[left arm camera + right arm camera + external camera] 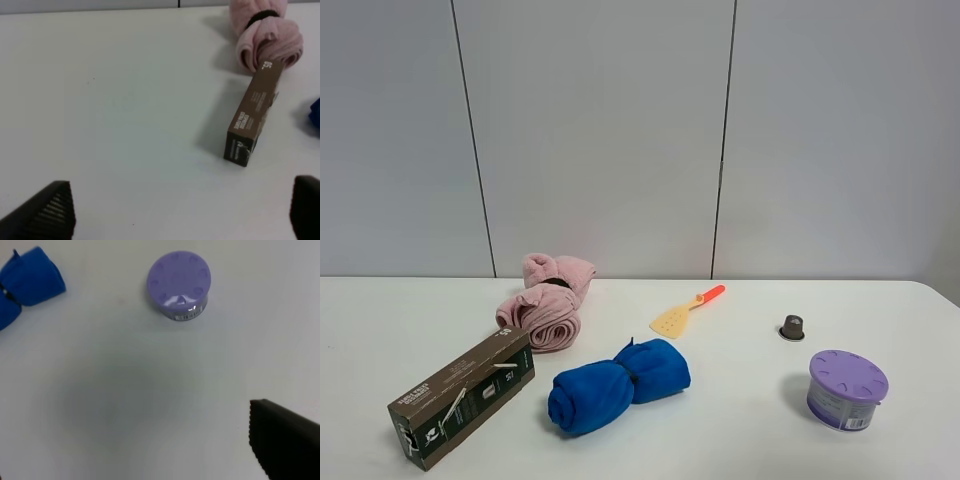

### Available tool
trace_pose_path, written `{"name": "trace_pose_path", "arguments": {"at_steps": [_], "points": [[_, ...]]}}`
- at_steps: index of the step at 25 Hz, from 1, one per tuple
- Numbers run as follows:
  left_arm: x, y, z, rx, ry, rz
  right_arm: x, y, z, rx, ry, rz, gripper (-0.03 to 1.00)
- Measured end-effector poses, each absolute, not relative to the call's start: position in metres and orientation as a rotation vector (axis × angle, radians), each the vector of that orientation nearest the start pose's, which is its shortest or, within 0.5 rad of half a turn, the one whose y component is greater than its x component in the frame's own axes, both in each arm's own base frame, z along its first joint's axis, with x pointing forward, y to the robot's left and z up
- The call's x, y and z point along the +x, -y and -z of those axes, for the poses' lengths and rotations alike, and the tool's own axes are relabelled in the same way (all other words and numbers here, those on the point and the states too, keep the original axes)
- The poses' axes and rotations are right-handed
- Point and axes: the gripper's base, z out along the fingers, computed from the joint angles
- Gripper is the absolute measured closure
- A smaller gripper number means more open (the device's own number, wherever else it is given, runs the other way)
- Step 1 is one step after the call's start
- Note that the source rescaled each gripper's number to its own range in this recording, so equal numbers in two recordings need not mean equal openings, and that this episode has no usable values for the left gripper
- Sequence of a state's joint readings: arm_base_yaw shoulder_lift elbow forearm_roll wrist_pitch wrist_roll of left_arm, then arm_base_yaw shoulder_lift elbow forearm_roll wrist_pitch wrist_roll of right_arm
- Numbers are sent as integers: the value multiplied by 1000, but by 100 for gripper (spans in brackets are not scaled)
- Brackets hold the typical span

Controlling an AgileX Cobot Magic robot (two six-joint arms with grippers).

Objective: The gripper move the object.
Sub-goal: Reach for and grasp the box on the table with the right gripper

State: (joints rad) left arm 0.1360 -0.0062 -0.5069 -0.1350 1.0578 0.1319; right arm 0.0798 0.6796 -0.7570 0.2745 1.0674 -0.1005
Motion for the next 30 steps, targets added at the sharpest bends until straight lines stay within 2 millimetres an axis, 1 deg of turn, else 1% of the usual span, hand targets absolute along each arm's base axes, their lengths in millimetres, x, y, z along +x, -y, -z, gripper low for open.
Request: {"name": "trace_pose_path", "arguments": {"at_steps": [4,6,9,10,12,13,16,19,22,23,24,25,27,28,30], "points": [[-5,12,-280,3,-2021,-9,158,-35,-341,-160,-2505,-334,-3],[-5,12,-280,3,-2021,-9,183,-41,-343,-214,-2507,-299,-3],[-5,12,-280,3,-2021,-9,218,-62,-337,-342,-2531,-214,-3],[-5,12,-280,3,-2021,-9,227,-72,-335,-387,-2532,-183,-3],[-5,12,-280,3,-2021,-9,245,-96,-328,-482,-2545,-138,-3],[-5,12,-280,3,-2021,-9,252,-111,-328,-546,-2524,-120,-3],[-5,12,-280,3,-2021,-9,274,-166,-327,-791,-2427,-127,-3],[-5,12,-280,3,-2021,-9,289,-222,-334,-1132,-2226,-134,-3],[-5,12,-280,3,-2021,-9,301,-271,-332,-1490,-1984,-118,-3],[-5,12,-280,3,-2021,-9,305,-284,-326,-1581,-1930,-114,-3],[-5,12,-280,3,-2021,-9,309,-296,-326,-1669,-1850,-106,-3],[-5,12,-280,3,-2021,-9,314,-308,-320,-1752,-1781,-92,-3],[-5,12,-280,3,-2021,-9,322,-330,-304,-1902,-1670,-58,-3],[-5,12,-280,3,-2021,-9,325,-340,-300,-1964,-1596,-36,-3],[-5,12,-280,3,-2021,-9,332,-359,-283,-2076,-1471,-4,-3]]}}
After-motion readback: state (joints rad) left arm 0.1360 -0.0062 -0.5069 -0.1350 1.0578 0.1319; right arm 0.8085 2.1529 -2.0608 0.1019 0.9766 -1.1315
